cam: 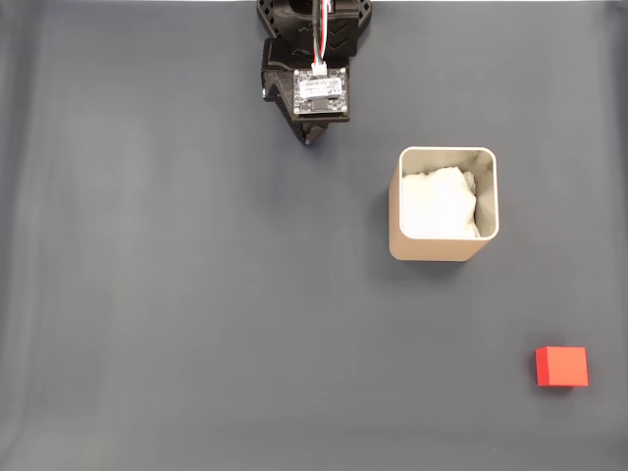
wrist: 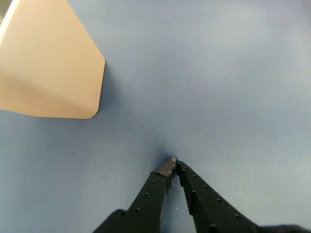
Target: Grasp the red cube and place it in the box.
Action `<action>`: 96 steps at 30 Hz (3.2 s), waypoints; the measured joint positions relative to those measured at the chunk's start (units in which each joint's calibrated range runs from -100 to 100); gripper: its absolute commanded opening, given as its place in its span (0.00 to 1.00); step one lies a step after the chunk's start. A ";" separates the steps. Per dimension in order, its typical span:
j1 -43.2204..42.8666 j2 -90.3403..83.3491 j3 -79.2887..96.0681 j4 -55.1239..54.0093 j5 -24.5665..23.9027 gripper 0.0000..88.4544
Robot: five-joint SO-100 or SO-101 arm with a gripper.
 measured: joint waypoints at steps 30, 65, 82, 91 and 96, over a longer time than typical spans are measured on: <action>0.00 0.00 0.00 0.00 0.00 0.01; 0.30 0.00 0.00 0.00 0.00 0.00; 0.30 0.71 0.00 -26.08 -4.69 0.00; 0.30 9.63 -6.10 -34.69 -4.69 0.00; -0.08 16.94 -15.57 -35.17 -5.47 0.00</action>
